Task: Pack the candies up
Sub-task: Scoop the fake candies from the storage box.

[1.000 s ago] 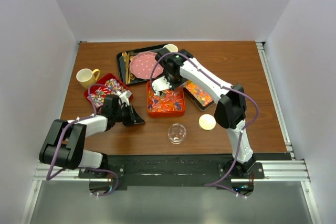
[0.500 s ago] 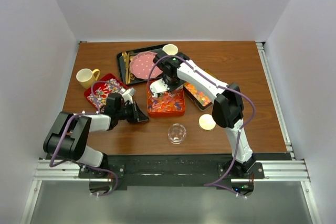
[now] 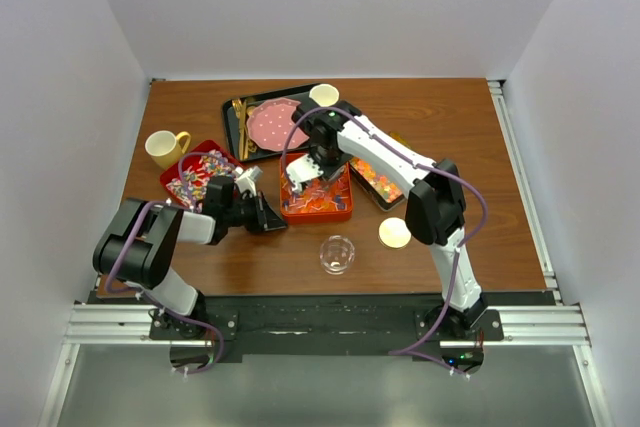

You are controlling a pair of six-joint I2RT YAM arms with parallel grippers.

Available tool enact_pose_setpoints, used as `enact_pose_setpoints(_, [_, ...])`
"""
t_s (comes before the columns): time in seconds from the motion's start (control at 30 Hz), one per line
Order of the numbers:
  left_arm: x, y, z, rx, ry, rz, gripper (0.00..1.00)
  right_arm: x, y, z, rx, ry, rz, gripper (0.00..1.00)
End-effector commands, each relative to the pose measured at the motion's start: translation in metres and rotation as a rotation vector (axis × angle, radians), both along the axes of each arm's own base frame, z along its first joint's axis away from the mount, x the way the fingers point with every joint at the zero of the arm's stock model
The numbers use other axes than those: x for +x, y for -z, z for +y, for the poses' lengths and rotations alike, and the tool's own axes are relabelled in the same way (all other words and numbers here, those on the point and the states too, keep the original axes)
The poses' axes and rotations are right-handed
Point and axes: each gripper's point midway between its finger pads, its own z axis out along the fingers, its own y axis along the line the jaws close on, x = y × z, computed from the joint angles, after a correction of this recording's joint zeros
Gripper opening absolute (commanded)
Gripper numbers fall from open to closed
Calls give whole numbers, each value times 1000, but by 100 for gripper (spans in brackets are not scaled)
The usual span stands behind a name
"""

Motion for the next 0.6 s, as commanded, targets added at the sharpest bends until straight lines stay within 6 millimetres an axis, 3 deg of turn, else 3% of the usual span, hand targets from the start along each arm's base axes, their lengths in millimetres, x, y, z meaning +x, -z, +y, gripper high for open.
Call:
enact_pose_setpoints(0.0, [10,-21,-7,-31,29,-96,0,-3,-10,-19,-49,-30,55,0])
enact_pose_setpoints(0.17, [5,-21,-4,-20,20,-107,0,6,-22,-30,-61,-42,21,0])
enact_pose_setpoints(0.4, [6,-22,-3,-20,16,-119,0,17,-25,-25,-52,-44,-7,0])
enact_pose_setpoints(0.57, [7,-23,-4,-23,15,-122,0,27,-9,-28,-91,-56,-3,0])
